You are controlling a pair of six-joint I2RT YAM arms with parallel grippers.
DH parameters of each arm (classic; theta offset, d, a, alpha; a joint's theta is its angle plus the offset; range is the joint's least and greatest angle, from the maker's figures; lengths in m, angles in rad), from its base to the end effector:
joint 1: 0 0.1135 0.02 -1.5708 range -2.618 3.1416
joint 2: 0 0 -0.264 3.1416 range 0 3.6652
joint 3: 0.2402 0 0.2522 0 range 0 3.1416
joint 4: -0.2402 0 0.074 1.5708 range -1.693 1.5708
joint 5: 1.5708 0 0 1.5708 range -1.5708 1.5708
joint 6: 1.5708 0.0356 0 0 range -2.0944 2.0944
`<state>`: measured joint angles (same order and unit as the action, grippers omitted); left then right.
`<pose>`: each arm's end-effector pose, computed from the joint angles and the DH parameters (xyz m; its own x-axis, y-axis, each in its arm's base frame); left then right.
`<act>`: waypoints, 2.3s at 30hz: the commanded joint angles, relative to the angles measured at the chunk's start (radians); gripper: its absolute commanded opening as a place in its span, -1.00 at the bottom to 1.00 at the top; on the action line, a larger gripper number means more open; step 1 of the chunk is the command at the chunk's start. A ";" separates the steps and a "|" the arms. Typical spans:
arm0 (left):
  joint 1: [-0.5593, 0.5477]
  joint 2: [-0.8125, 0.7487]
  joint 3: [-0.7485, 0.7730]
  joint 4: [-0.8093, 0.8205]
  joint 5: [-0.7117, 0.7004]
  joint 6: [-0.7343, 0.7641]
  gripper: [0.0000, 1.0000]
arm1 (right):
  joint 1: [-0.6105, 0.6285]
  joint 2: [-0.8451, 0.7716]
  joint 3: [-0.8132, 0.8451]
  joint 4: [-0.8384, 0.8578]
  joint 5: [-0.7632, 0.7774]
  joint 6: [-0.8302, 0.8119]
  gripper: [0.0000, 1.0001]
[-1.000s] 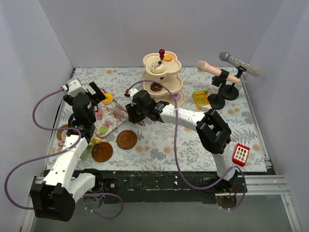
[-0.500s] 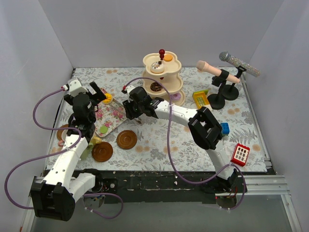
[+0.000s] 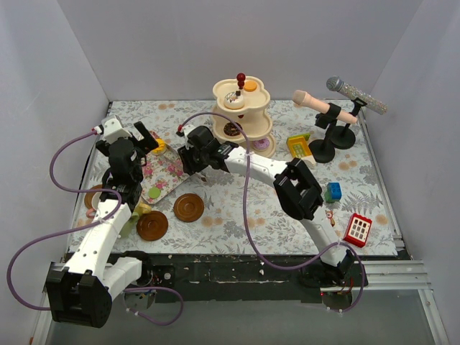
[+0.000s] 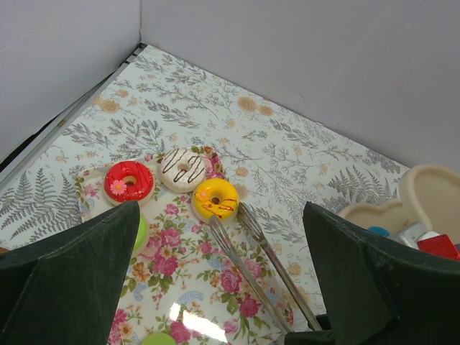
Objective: Serve the afternoon tea
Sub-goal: Pick up the desert from the tray.
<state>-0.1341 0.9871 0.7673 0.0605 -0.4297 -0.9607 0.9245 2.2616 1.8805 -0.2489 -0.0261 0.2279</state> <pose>0.2316 -0.0163 0.3221 0.1444 -0.7713 -0.6199 -0.2927 0.5651 -0.7713 0.3163 0.4208 0.2170 -0.5288 -0.3259 -0.7837 -0.7096 0.6763 0.1975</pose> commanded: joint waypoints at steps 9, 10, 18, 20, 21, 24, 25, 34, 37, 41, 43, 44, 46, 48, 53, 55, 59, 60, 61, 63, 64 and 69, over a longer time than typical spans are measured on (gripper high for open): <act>-0.004 -0.008 -0.005 0.012 0.000 0.013 0.96 | -0.001 0.068 0.132 -0.035 -0.024 -0.032 0.01; -0.004 -0.010 -0.005 0.012 0.002 0.011 0.96 | -0.003 0.075 0.140 -0.041 -0.026 -0.036 0.03; -0.002 -0.010 -0.006 0.013 0.002 0.013 0.96 | -0.003 0.108 0.187 -0.053 -0.049 -0.045 0.05; -0.004 -0.010 -0.006 0.012 0.000 0.013 0.96 | -0.003 0.119 0.196 -0.055 -0.055 -0.047 0.06; -0.004 -0.010 -0.005 0.012 0.002 0.013 0.96 | -0.003 0.122 0.198 -0.053 -0.060 -0.048 0.05; -0.004 -0.010 -0.006 0.012 0.000 0.013 0.96 | -0.003 0.136 0.206 -0.049 -0.061 -0.050 0.06; -0.004 -0.010 -0.006 0.012 0.000 0.013 0.96 | -0.003 0.138 0.207 -0.047 -0.061 -0.050 0.06; -0.004 -0.008 -0.005 0.013 0.002 0.013 0.96 | -0.003 0.171 0.264 -0.046 -0.074 -0.052 0.08; -0.004 -0.008 -0.005 0.013 0.002 0.013 0.96 | -0.003 0.185 0.288 -0.049 -0.075 -0.053 0.08; -0.004 -0.008 -0.005 0.012 0.002 0.013 0.96 | -0.003 0.202 0.308 -0.052 -0.080 -0.052 0.08; -0.004 -0.008 -0.005 0.013 0.002 0.013 0.96 | -0.003 0.204 0.312 -0.049 -0.080 -0.050 0.05; -0.004 -0.008 -0.005 0.013 0.002 0.013 0.96 | -0.003 0.204 0.309 -0.047 -0.080 -0.048 0.03; -0.004 -0.008 -0.005 0.012 0.002 0.013 0.96 | -0.003 0.199 0.309 -0.039 -0.078 -0.047 -0.03; -0.004 -0.008 -0.005 0.013 0.002 0.013 0.96 | -0.003 0.188 0.304 -0.033 -0.078 -0.047 -0.13; -0.004 -0.008 -0.006 0.013 0.002 0.014 0.96 | -0.003 0.118 0.234 -0.004 -0.064 -0.047 -0.31; -0.004 -0.008 -0.005 0.013 0.002 0.014 0.96 | -0.003 0.084 0.198 0.010 -0.057 -0.042 -0.38; -0.004 -0.008 -0.006 0.013 0.003 0.014 0.96 | -0.003 0.017 0.132 0.025 -0.049 -0.036 -0.47; -0.004 -0.007 -0.006 0.013 0.003 0.014 0.96 | -0.003 -0.003 0.112 0.031 -0.049 -0.035 -0.50; -0.004 -0.007 -0.005 0.013 0.002 0.013 0.96 | -0.003 -0.022 0.094 0.043 -0.051 -0.030 -0.52; -0.004 -0.007 -0.006 0.013 0.002 0.013 0.96 | -0.003 -0.069 0.051 0.063 -0.054 -0.027 -0.53; -0.004 -0.008 -0.005 0.012 0.002 0.013 0.96 | -0.003 -0.085 0.037 0.066 -0.054 -0.025 -0.54; -0.004 -0.010 -0.005 0.012 0.000 0.011 0.96 | -0.003 -0.163 -0.038 0.068 -0.052 -0.030 -0.57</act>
<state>-0.1341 0.9871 0.7670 0.0605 -0.4294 -0.9577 0.9230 2.2044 1.8832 -0.2558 -0.0807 0.1925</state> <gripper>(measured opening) 0.981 0.434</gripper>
